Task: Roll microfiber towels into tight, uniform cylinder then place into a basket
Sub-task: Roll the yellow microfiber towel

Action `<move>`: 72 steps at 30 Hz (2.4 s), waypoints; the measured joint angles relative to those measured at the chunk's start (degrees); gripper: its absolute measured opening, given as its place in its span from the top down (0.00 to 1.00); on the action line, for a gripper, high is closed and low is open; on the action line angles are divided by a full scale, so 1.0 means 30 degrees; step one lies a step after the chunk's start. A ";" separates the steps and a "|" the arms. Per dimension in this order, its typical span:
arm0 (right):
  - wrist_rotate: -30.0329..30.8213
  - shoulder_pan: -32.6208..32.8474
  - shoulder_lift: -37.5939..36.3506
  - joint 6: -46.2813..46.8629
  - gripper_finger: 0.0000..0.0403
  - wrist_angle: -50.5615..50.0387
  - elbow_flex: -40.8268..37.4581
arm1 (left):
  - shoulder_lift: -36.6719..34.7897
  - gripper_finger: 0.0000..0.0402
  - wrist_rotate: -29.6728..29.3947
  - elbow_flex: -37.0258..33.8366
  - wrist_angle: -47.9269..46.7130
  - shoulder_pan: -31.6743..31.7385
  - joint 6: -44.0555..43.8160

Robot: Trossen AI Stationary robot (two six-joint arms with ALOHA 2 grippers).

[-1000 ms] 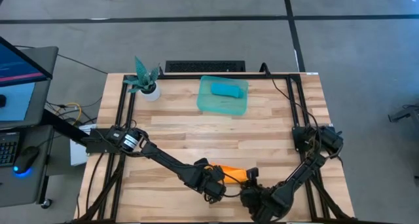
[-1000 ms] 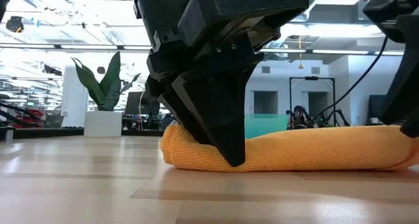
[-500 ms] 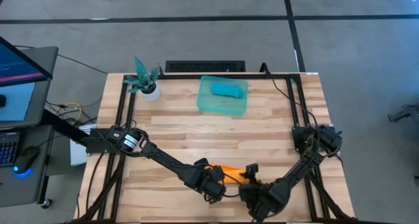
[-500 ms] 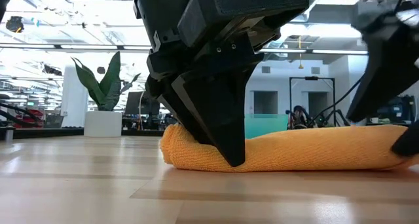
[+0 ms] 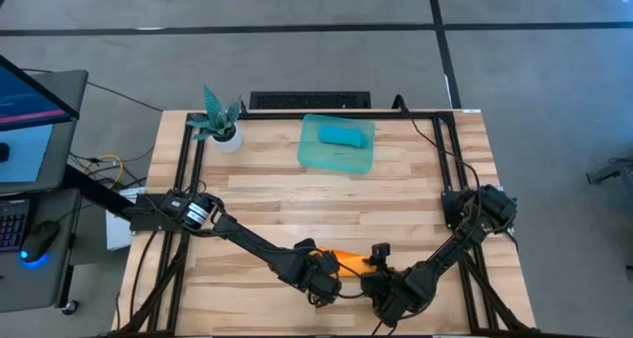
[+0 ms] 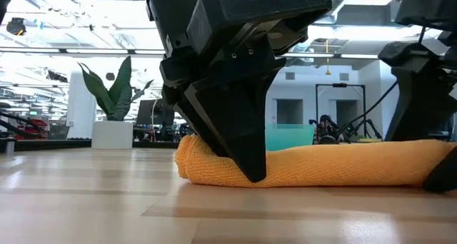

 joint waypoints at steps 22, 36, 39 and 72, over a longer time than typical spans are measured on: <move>-0.1079 -0.0619 0.0100 0.0227 0.89 0.0570 -0.0029 | 0.0248 0.70 -0.2572 0.1730 -0.3111 -0.0695 0.1212; -0.1216 -0.0636 0.0100 0.0305 0.91 0.0554 -0.0036 | 0.0173 0.70 -0.8577 0.2281 -0.5395 -0.3993 0.5391; -0.1340 -0.0727 0.0085 0.0312 0.88 0.0573 -0.0036 | 0.0153 0.70 -0.9606 0.1998 -0.4979 -0.4335 0.5434; -0.1594 -0.0796 0.0064 0.0216 0.91 0.0696 -0.0058 | -0.0127 0.85 -0.5688 -0.2206 -0.0726 -0.1501 0.4904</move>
